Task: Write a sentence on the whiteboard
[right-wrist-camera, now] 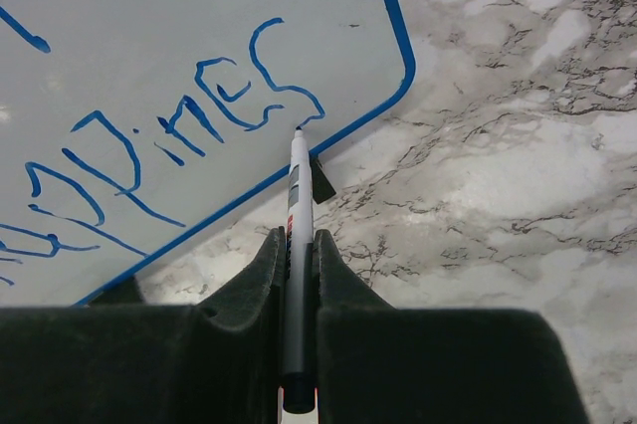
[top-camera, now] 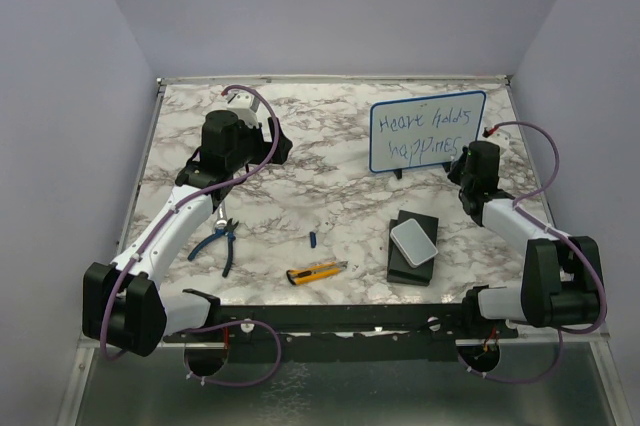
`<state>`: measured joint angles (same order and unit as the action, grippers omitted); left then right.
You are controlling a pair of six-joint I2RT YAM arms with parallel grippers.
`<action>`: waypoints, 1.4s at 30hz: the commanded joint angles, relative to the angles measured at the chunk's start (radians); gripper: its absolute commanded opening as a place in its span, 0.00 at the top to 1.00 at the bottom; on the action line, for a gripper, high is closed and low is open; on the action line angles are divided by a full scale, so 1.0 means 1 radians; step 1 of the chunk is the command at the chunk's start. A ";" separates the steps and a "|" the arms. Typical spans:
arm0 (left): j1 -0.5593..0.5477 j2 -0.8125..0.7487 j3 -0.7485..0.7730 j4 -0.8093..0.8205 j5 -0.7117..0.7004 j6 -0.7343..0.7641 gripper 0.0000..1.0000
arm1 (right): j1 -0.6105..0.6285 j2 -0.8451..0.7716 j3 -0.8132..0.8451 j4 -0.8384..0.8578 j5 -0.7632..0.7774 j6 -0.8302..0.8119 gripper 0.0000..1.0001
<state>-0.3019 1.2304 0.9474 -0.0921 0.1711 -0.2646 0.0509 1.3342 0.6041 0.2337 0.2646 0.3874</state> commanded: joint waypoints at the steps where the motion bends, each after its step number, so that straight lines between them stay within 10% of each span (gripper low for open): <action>1: 0.006 -0.025 -0.013 0.017 -0.008 0.009 0.13 | -0.005 0.006 0.032 -0.018 -0.029 -0.011 0.99; 12: 0.005 -0.026 -0.013 0.017 -0.008 0.008 0.12 | -0.006 -0.081 0.035 -0.072 0.177 0.014 0.99; 42: 0.006 -0.020 -0.015 0.017 -0.010 0.010 0.12 | -0.045 0.000 0.082 0.086 0.059 -0.047 0.99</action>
<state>-0.3019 1.2301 0.9470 -0.0921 0.1711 -0.2646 0.0113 1.3243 0.6689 0.2726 0.3508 0.3626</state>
